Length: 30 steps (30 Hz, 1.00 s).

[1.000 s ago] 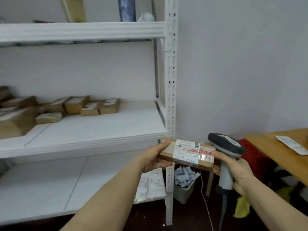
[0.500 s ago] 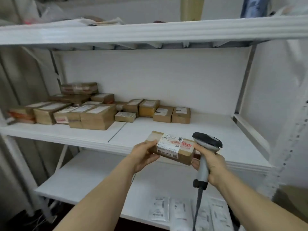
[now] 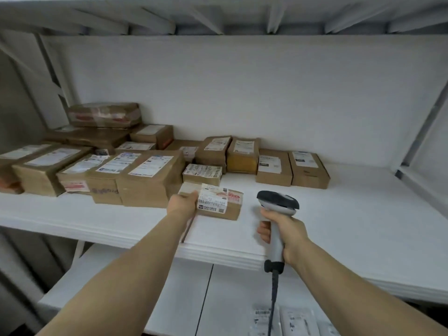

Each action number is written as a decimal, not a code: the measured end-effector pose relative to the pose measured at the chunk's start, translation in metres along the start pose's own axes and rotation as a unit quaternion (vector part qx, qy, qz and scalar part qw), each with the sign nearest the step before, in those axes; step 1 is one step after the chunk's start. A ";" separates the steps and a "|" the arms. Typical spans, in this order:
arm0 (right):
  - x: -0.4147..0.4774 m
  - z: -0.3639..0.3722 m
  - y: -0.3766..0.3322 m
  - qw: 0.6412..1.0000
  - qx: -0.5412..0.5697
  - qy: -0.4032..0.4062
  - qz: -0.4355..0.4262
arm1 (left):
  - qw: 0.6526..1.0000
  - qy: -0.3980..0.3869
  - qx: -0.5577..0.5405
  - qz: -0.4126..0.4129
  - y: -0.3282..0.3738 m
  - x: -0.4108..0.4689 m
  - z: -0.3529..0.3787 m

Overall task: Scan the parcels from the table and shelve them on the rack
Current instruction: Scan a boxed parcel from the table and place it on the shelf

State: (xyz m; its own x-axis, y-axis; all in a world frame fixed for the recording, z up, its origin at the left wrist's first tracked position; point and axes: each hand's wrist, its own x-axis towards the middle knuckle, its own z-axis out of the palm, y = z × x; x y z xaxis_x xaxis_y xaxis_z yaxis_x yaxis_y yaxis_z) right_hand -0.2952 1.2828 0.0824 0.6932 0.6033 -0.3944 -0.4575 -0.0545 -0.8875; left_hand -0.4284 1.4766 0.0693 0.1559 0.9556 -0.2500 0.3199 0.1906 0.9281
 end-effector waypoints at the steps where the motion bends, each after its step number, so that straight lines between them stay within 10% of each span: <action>1: 0.005 0.003 -0.001 1.000 0.001 0.004 0.001 | 0.996 0.028 0.089 0.004 0.001 0.006 0.003; 4: 0.017 0.011 -0.004 1.000 -0.003 0.008 0.009 | 0.929 0.083 0.343 0.108 0.003 0.001 0.014; 8: 0.028 0.015 -0.005 0.999 -0.028 -0.007 0.027 | 0.706 0.027 0.554 0.440 -0.012 -0.007 0.031; 14: 0.039 0.013 -0.011 0.998 -0.038 -0.011 0.038 | 0.614 0.001 0.604 0.509 -0.006 0.013 0.040; 30: 0.050 0.040 -0.022 0.988 -0.126 -0.068 0.049 | 0.599 0.065 0.664 0.443 0.001 0.031 -0.008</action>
State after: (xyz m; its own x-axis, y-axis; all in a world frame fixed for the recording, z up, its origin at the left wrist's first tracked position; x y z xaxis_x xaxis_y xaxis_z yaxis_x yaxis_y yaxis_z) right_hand -0.2729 1.3455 0.0918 0.5630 0.6861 -0.4607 -0.3535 -0.3039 -0.8847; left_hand -0.4310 1.5084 0.0648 0.7681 0.5758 0.2804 0.6396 -0.6685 -0.3795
